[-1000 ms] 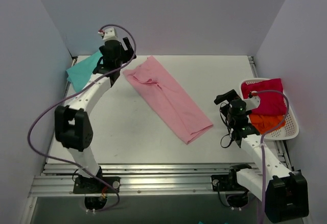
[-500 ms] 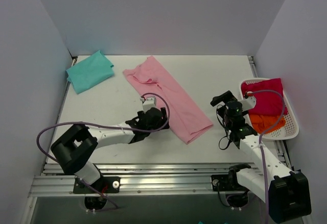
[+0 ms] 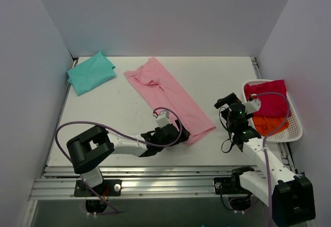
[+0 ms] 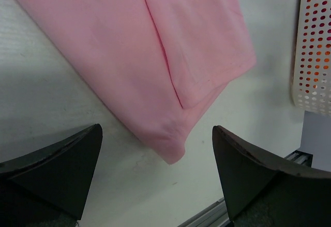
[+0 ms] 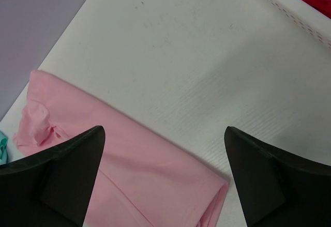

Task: Fold and stack the t-shirts
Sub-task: Rotate the tshirt 90 degrees, then grab the bottom of the folded rectangular tshirt with both arms

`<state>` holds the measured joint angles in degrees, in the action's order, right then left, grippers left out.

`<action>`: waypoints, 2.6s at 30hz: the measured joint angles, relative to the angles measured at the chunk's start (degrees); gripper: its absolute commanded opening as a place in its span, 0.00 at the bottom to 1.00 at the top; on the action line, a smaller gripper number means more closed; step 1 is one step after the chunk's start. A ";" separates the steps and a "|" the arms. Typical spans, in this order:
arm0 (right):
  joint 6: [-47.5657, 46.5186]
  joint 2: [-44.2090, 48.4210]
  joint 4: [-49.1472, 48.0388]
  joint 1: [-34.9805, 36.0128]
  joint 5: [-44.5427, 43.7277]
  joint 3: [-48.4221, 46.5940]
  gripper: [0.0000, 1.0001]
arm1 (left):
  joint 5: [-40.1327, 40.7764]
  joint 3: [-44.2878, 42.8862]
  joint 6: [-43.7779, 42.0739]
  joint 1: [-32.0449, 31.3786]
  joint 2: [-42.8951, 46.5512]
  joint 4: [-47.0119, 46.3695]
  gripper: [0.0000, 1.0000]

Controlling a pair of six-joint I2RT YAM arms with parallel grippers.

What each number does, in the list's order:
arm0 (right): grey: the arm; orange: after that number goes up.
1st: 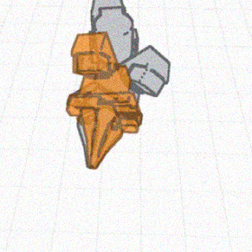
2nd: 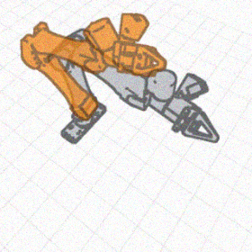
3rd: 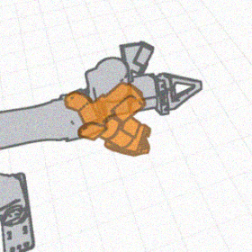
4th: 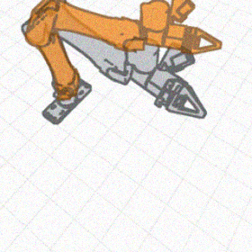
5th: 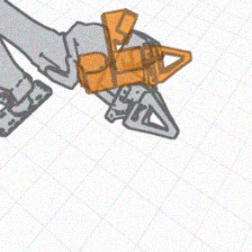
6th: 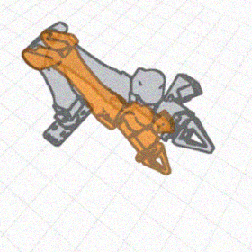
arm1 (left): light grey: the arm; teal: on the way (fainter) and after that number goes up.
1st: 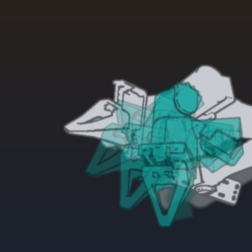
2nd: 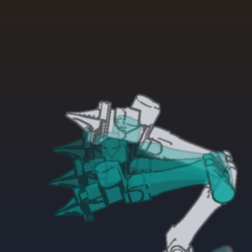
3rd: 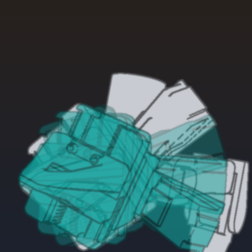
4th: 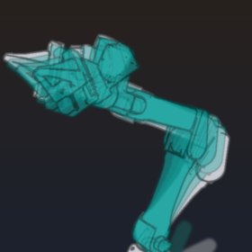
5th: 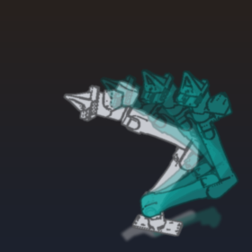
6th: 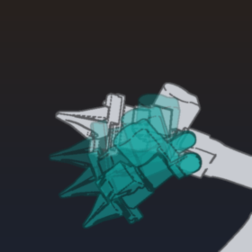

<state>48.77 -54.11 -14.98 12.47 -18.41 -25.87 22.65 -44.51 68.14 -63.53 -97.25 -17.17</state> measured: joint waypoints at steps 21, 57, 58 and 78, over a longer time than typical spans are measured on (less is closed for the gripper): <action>-0.04 0.02 0.28 -0.04 -0.90 0.00 0.96 | -0.20 -3.74 6.34 -3.13 -7.80 -5.77 0.61; 4.72 -9.18 -5.75 40.79 -6.56 3.04 0.94 | 17.14 29.81 10.14 2.38 45.05 28.81 0.02; 5.51 -9.77 -5.68 42.21 -7.13 3.08 0.94 | 17.57 29.81 10.27 2.38 45.20 29.90 0.02; 17.31 -27.91 -18.25 57.07 -13.38 3.54 0.76 | 20.44 28.79 11.13 2.40 37.29 28.06 0.07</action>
<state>66.08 -82.02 -33.23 69.54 -31.79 -22.33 43.09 -15.73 79.26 -61.12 -59.96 10.90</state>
